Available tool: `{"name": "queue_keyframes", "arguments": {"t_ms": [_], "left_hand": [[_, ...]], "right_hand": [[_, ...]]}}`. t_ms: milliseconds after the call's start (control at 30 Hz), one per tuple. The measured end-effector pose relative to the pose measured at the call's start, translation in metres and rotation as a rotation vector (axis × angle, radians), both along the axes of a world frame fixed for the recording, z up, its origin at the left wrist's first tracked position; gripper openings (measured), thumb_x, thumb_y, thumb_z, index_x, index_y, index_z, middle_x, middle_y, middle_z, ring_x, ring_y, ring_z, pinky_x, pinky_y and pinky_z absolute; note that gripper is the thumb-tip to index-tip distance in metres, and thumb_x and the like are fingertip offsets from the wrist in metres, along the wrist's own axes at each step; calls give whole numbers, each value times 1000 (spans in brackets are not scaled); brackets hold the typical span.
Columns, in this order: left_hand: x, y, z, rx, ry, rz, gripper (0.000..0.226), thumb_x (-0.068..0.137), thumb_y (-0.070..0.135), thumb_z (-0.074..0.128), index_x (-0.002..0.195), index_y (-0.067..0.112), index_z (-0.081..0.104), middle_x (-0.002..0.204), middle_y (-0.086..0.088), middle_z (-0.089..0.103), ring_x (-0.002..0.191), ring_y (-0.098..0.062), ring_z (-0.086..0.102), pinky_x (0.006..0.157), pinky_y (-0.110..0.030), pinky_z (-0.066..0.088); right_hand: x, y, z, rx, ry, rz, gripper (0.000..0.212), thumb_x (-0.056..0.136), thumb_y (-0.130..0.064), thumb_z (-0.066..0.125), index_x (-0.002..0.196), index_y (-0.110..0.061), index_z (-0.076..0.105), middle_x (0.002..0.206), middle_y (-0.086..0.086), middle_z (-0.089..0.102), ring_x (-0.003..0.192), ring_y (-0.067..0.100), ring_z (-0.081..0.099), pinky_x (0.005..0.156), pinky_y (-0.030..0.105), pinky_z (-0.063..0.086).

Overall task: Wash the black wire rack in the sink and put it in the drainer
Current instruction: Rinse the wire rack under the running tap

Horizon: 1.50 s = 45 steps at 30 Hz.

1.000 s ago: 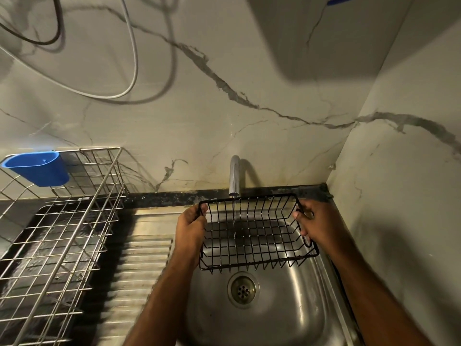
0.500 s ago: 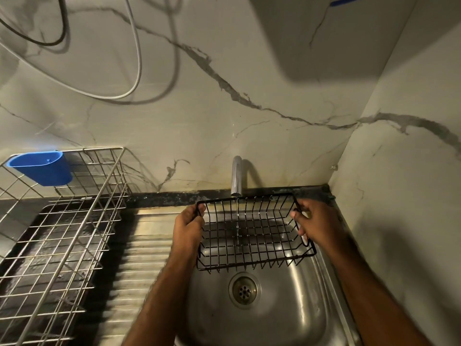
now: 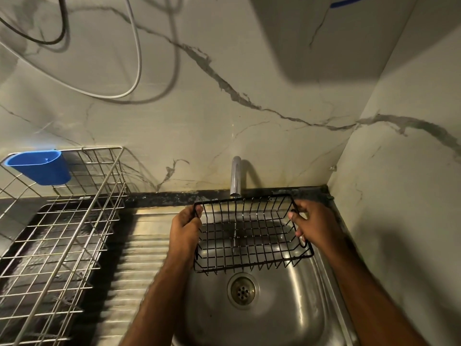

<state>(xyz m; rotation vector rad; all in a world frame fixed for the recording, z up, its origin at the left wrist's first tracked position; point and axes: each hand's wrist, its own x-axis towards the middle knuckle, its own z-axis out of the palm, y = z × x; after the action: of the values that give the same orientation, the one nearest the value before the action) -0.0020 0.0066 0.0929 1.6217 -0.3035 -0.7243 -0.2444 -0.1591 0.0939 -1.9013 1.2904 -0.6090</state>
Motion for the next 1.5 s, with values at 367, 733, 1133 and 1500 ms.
{"name": "queue_keyframes", "arguments": {"t_ms": [367,733,1133,1500], "left_hand": [[-3,-2,4,0,-54,9,33,102,2,53,134,8,62,122,-7,72,111,-21,67,105,-46,52],[-7,14,28,445,-672,-143,48,96,-2,50,142,12,54,93,-1,64,76,-21,64,63,-32,49],[-9,22,51,584,-800,-196,29,100,6,49,127,8,60,106,-10,70,81,-17,54,69,-31,40],[-9,29,56,542,-771,-125,23,101,5,48,119,2,62,108,-15,70,79,-17,53,70,-30,40]], "right_hand": [[1,-1,1,3,-11,-15,48,94,-19,68,139,-11,55,126,6,65,46,5,64,40,17,48],[6,2,2,-42,20,17,48,95,-18,66,140,-6,53,129,9,65,45,9,64,41,20,49],[14,10,-1,-71,86,-27,45,96,-21,64,138,-10,55,130,6,65,49,7,66,45,17,48],[18,29,3,-115,-6,-66,37,94,-22,67,129,-15,62,121,5,68,87,17,72,75,33,58]]}}
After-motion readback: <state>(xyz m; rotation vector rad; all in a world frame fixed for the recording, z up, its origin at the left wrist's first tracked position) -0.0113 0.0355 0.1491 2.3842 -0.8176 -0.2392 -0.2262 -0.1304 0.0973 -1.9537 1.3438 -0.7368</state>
